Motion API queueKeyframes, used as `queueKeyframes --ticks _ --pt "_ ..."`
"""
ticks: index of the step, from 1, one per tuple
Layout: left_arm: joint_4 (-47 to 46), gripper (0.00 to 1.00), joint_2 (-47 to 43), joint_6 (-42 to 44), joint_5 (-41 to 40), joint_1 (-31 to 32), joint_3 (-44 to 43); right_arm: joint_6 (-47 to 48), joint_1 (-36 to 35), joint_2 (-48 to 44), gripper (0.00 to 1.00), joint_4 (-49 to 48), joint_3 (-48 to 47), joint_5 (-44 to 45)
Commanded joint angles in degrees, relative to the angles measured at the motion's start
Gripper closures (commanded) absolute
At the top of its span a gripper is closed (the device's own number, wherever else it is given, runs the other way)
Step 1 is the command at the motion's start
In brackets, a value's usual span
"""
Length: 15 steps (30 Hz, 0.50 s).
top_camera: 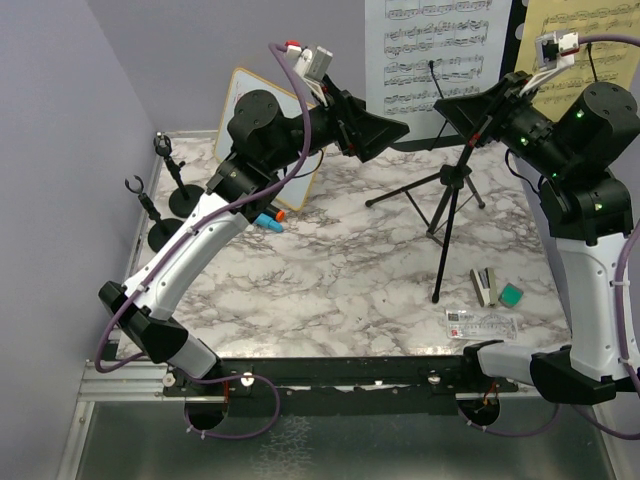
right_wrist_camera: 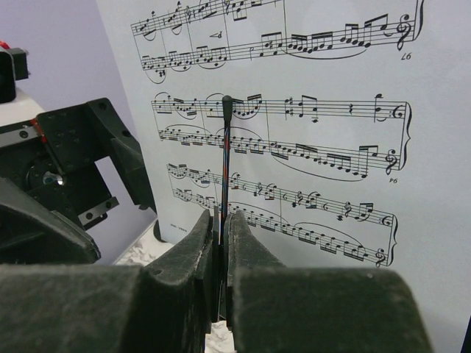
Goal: Pack up the instrument practice props
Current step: Pick up the sheet music from the music stand.
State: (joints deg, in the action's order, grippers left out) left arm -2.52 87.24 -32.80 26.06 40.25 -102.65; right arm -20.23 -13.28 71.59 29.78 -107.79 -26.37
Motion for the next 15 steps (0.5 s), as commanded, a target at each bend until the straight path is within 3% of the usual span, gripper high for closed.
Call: queueKeyframes --ticks 1,8,15 --pt "-0.9 0.19 -2.9 1.5 -1.9 0.3 0.0 -0.4 0.0 -0.4 0.95 -3.6 0.3 -2.1" --pt "-1.3 0.39 -3.8 2.3 -3.5 0.3 1.1 -1.1 0.0 -1.0 0.99 -6.0 2.5 -2.5" --pt "-2.9 0.48 -2.5 0.9 -2.3 0.4 1.1 -1.5 0.0 -1.5 0.99 -7.5 3.6 -3.3"
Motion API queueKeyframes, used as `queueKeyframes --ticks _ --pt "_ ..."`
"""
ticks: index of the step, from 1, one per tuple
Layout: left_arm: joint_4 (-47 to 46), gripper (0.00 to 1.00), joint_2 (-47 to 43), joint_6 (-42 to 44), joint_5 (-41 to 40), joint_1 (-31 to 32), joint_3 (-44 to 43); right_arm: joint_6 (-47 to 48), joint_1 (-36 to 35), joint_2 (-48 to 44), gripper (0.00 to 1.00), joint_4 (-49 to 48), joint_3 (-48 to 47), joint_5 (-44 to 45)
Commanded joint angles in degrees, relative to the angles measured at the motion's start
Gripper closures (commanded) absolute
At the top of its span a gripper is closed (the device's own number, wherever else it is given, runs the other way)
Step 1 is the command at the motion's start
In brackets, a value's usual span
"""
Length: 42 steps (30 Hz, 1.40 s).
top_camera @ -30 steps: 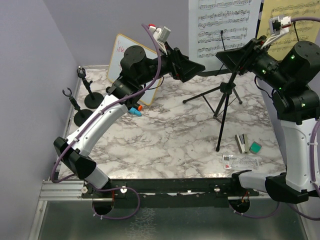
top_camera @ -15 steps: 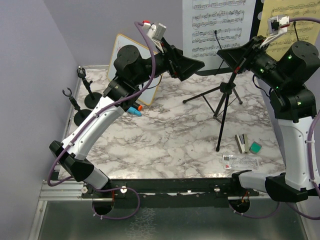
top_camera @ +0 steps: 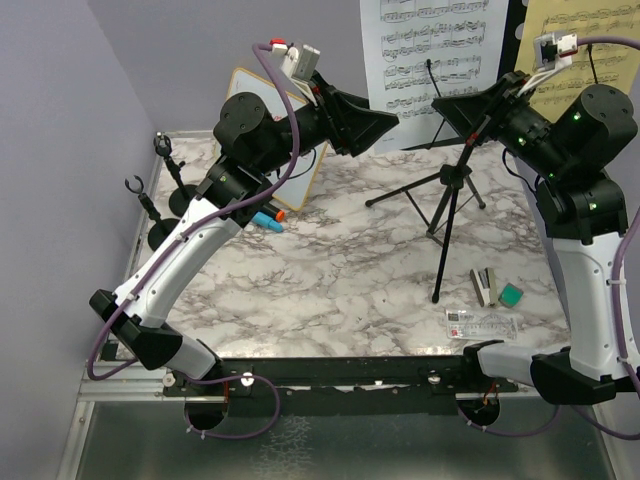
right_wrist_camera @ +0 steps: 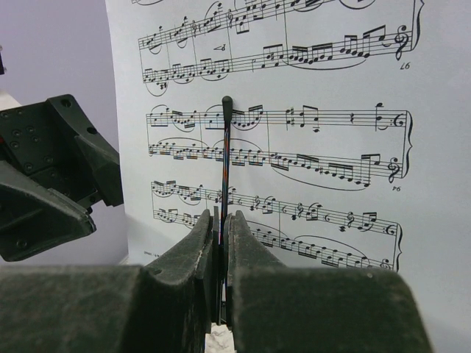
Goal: Pack up the instrument practice props
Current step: Pick up the sheet music from the music stand.
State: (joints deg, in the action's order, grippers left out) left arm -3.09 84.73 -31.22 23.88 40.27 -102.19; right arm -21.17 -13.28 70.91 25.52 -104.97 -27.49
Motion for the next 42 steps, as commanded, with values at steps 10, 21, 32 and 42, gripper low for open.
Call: queueKeyframes --ticks 10,21,32,42 --pt "-6.2 0.51 0.5 -3.3 -0.5 0.5 1.2 -0.9 0.0 -1.0 0.99 -5.1 2.5 -3.8" --pt "-9.0 0.56 4.1 -5.9 -0.6 0.9 0.0 -0.8 0.0 -1.7 0.99 -6.1 3.5 -5.6" --pt "-7.1 0.81 3.4 -2.9 -5.2 0.9 0.2 0.7 0.0 -3.8 0.99 -6.3 5.3 -2.6" --pt "-4.6 1.0 -1.5 2.0 -11.2 0.9 4.3 0.7 0.0 -4.9 0.99 -7.1 6.6 0.1"
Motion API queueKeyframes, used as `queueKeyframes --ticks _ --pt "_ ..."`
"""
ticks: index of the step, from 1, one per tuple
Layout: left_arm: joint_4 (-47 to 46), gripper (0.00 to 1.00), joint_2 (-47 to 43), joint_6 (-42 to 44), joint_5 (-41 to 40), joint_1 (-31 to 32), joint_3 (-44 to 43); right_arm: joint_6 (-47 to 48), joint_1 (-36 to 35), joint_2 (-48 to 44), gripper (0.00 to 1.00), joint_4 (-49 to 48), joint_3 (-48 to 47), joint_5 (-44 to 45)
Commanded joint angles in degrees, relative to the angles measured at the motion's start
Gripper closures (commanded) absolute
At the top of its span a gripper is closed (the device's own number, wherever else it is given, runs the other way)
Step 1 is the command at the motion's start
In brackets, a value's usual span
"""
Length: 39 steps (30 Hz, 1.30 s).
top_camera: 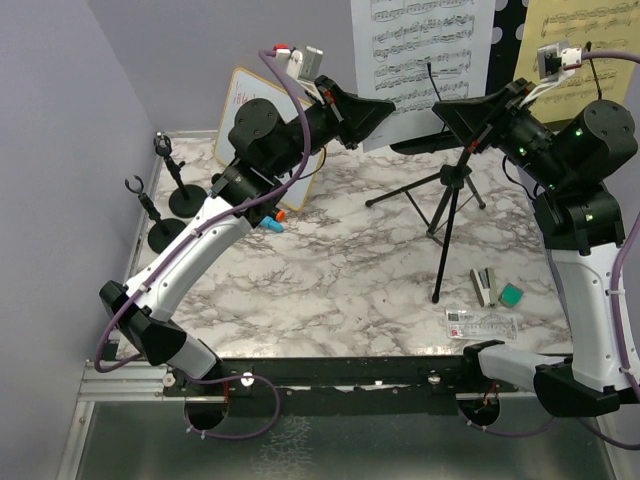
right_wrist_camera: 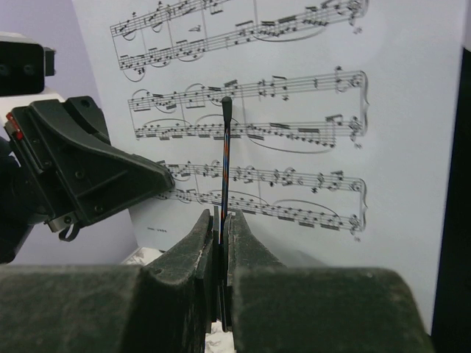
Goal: Pack up the instrument practice props
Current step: Pick up the sheet music from the music stand, then place the sheet music at the center of the board.
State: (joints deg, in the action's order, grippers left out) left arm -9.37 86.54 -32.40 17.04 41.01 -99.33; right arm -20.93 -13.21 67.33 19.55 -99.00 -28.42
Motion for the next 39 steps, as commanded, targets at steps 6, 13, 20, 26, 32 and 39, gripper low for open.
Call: queueKeyframes --ticks 6,13,20,26,32,39 --pt "5.4 1.0 -7.4 6.6 -8.9 0.1 5.0 0.7 -0.1 -1.7 0.99 -1.1 1.0 2.8" --pt "9.2 1.0 -15.7 11.2 -19.1 -0.2 11.7 1.2 -0.1 -1.5 0.99 -0.7 1.1 4.4" --pt "14.2 1.0 -22.7 15.0 -26.5 -0.3 15.5 1.1 -0.1 -0.7 0.99 -0.9 1.2 5.1" --pt "17.0 1.0 -27.4 16.9 -31.8 -0.3 18.7 1.1 -0.1 0.3 0.99 -0.6 1.1 5.2" --pt "19.2 1.0 -31.1 17.2 -36.3 -0.2 23.3 2.1 -0.1 1.5 0.99 0.3 0.1 3.9" --pt "20.9 1.0 -32.7 16.8 -41.1 -0.3 28.3 3.0 -0.1 3.0 0.88 1.3 -1.0 3.0"
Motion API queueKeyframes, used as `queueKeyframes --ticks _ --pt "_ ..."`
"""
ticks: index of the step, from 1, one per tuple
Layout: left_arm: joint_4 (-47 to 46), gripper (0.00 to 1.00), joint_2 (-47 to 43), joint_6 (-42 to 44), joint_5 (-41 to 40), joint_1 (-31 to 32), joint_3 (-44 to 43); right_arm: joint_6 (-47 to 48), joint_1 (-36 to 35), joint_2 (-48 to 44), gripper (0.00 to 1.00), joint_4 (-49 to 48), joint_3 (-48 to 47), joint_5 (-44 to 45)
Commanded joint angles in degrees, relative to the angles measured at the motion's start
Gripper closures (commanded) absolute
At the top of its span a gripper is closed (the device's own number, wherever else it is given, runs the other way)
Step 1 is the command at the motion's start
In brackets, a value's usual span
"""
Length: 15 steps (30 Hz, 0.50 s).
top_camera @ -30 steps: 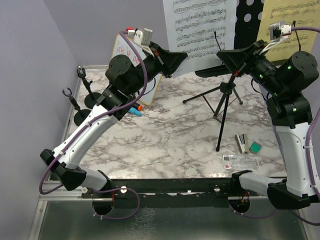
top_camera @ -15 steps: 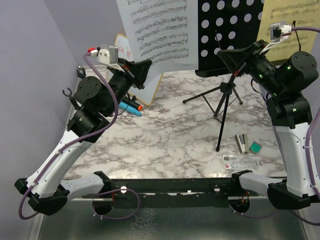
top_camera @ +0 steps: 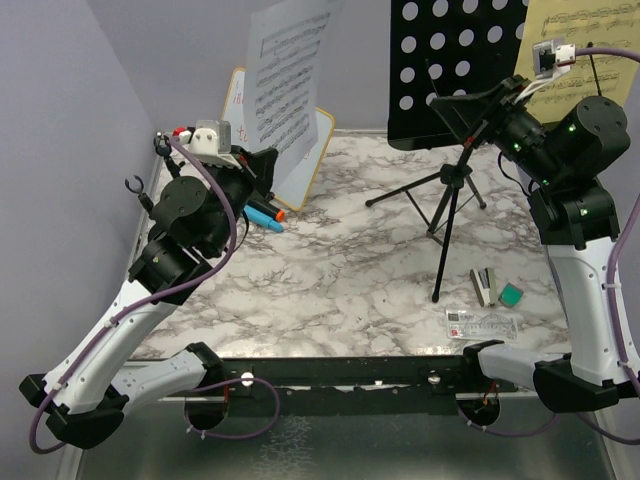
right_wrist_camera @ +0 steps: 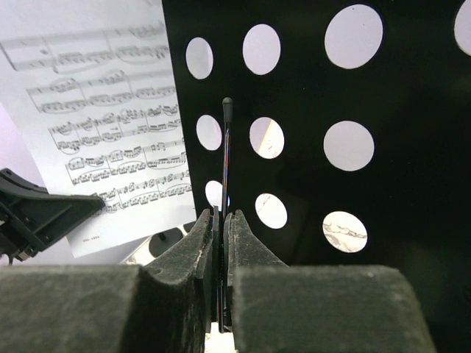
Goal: Pack up the instrument practice props
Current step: Place the sheet music at the center of the board.
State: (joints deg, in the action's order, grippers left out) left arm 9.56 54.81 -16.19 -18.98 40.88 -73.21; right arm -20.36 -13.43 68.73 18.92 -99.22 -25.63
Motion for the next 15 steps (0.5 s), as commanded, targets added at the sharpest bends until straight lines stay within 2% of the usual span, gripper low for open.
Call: queueKeyframes --ticks 1,11,15 --pt "2.0 1.0 -1.1 0.5 -5.6 -0.1 2.8 2.5 0.2 1.7 0.84 2.0 -0.8 0.3" --pt "2.0 1.0 -0.7 -2.9 -7.6 -0.6 8.8 3.8 0.2 -1.0 0.51 2.4 1.2 0.5" --pt "1.9 1.0 -1.0 -4.8 -8.8 -1.3 11.4 4.7 0.2 -3.9 0.33 2.3 3.3 0.4"
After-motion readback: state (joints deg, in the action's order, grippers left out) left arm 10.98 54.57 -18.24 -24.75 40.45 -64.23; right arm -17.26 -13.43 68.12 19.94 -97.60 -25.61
